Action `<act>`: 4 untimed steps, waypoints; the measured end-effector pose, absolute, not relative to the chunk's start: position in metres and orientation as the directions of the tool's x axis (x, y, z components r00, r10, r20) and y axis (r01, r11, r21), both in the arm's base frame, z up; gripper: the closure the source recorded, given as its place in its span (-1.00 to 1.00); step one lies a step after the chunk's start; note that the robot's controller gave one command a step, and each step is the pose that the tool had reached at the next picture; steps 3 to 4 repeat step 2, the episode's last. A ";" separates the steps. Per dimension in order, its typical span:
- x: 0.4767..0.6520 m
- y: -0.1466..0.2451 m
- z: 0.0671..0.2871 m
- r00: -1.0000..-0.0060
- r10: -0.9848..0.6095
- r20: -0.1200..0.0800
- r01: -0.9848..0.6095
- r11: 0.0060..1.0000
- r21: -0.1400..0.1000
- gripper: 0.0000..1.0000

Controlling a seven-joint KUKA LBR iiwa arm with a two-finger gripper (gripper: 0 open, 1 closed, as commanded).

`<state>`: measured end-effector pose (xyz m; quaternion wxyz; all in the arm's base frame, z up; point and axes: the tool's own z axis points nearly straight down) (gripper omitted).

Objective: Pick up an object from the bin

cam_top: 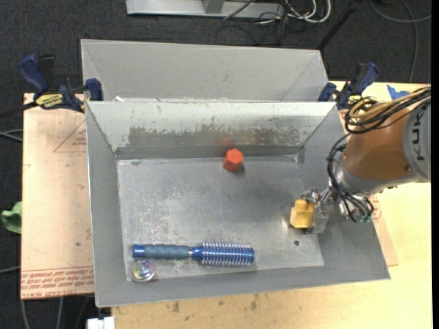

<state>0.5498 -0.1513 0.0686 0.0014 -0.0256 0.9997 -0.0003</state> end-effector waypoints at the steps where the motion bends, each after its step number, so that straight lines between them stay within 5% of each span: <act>1: 0.552 -0.151 0.134 -0.999 -0.052 -0.009 -0.052 0.999 -0.003 1.00; 4: 0.553 -0.150 0.146 -0.999 -0.053 -0.005 -0.053 0.999 -0.001 1.00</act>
Offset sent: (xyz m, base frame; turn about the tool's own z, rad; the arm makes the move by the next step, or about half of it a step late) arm -0.0001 0.0001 0.0614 0.0000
